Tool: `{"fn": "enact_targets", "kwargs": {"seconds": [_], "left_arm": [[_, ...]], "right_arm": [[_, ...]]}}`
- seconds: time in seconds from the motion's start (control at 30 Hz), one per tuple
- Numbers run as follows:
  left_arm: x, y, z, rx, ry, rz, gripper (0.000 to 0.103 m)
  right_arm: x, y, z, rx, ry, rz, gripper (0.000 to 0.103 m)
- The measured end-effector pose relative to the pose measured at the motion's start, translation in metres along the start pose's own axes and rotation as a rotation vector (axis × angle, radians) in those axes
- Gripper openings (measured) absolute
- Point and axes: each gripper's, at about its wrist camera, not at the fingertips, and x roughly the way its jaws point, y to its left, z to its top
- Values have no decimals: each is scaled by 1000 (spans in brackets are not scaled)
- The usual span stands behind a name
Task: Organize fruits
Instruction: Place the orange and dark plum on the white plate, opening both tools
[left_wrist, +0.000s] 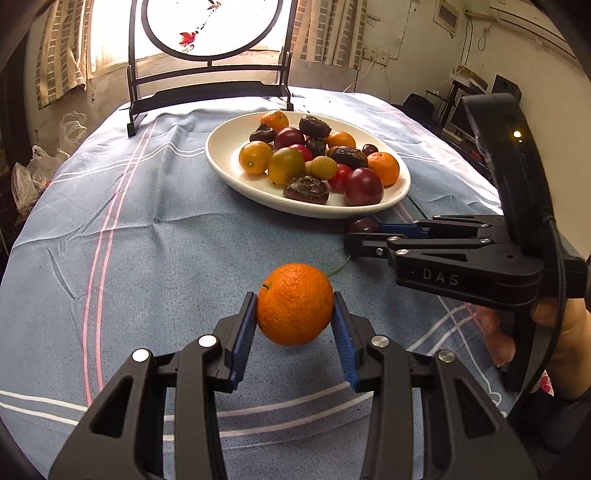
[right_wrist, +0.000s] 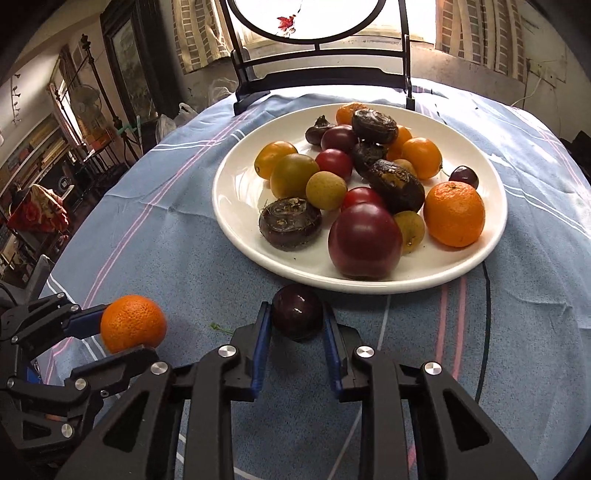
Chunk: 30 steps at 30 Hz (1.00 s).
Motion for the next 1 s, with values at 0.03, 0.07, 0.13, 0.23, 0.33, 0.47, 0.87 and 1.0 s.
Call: {"fn": "enact_targets", "kwargs": {"seconds": [0.03,0.07,0.13,0.23,0.33,0.47,0.87,1.0], "left_arm": [[-2,0,0,-1,-4,-1,39],[-4,0,-1,2,-8,0,39],[-9,-1,-1,4,-20,1,39],[-14,-2,1,2,-34,-12,39],[-15,-8,15,20,-51,-21,39],[-7,-18,51,48,-70,-35,39],[78,-4,151,4,-20,23,58],[73,11,150,-52,-34,54,92]], "right_arm": [[-7,-2,-2,6,-15,17,27],[-15,-3,-6,10,-29,41,27],[-33,-7,-13,7,-59,81,27],[-58,-19,-23,3,-110,105,27],[-78,-36,-22,23,-149,104,27],[-95,-60,5,57,-198,89,27],[-17,-90,108,110,-126,4,37],[-12,-91,104,127,-119,-13,46]]}}
